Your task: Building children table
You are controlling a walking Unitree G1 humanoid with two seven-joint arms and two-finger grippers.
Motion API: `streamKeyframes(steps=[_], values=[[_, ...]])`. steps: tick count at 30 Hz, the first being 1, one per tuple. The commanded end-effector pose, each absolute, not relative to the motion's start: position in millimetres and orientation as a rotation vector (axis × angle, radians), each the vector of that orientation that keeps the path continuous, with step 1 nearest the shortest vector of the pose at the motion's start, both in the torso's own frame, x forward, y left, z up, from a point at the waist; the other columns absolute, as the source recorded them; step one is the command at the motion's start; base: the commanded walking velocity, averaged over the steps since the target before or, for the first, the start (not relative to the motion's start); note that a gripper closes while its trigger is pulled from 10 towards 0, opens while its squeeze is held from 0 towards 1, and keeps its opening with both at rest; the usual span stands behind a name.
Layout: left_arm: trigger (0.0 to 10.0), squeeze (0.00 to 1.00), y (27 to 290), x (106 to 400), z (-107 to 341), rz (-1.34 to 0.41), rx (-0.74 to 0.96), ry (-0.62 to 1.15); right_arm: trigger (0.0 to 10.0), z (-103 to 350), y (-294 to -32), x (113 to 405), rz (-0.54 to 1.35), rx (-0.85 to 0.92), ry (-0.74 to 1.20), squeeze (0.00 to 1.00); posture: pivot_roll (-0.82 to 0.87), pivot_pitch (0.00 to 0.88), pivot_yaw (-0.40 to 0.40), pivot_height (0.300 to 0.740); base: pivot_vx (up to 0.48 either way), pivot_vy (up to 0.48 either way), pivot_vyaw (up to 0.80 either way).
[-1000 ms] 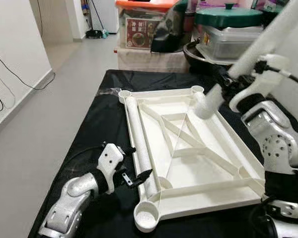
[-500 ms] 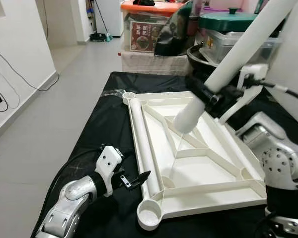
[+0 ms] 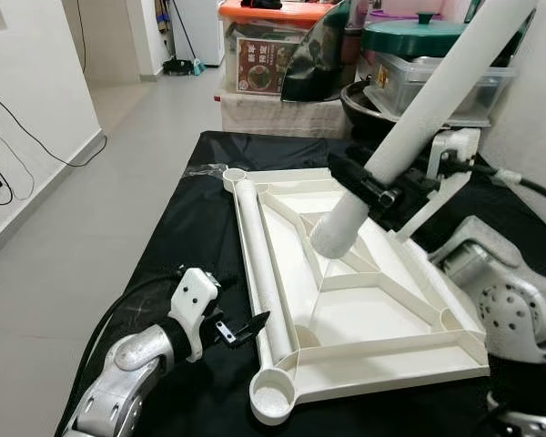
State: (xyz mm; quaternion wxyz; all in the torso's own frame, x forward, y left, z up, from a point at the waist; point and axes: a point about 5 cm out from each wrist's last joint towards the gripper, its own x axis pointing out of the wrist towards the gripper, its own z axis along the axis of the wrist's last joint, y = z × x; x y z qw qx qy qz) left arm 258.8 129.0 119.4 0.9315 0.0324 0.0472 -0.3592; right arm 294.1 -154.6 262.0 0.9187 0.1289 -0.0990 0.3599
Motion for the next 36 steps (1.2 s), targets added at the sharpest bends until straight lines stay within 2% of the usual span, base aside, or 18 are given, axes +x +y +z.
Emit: streamKeyframes(steps=[1, 5, 9, 23, 36], values=[[10.0, 0.00, 130, 257, 119, -0.717, 0.042, 0.104, 0.0, 260, -148, 290, 0.751, 0.256, -0.195, 0.00, 0.10, 0.000, -0.072, 0.740, 0.000, 0.000, 0.00], [10.0, 0.00, 131, 255, 116, -0.695, 0.043, 0.112, 0.0, 250, -142, 288, 0.740, 0.255, -0.174, 0.00, 0.11, 0.000, -0.072, 0.740, 0.000, 0.000, 0.00], [10.0, 0.00, 134, 250, 107, -0.632, 0.045, 0.147, 0.0, 229, -130, 271, 0.768, 0.219, -0.123, 0.00, 0.10, 0.000, -0.063, 0.740, 0.000, 0.000, 0.00], [10.0, 0.00, 148, 235, 103, -0.420, -0.037, 0.142, 0.0, 212, -123, 244, 0.851, 0.179, -0.075, 0.00, 0.11, 0.000, -0.065, 0.740, 0.000, 0.000, 0.00], [10.0, 0.00, 135, 235, 107, -0.419, -0.078, 0.127, 0.0, 207, -121, 247, 0.803, 0.175, -0.079, 0.00, 0.12, 0.000, -0.076, 0.740, -0.020, 0.000, 0.00]])
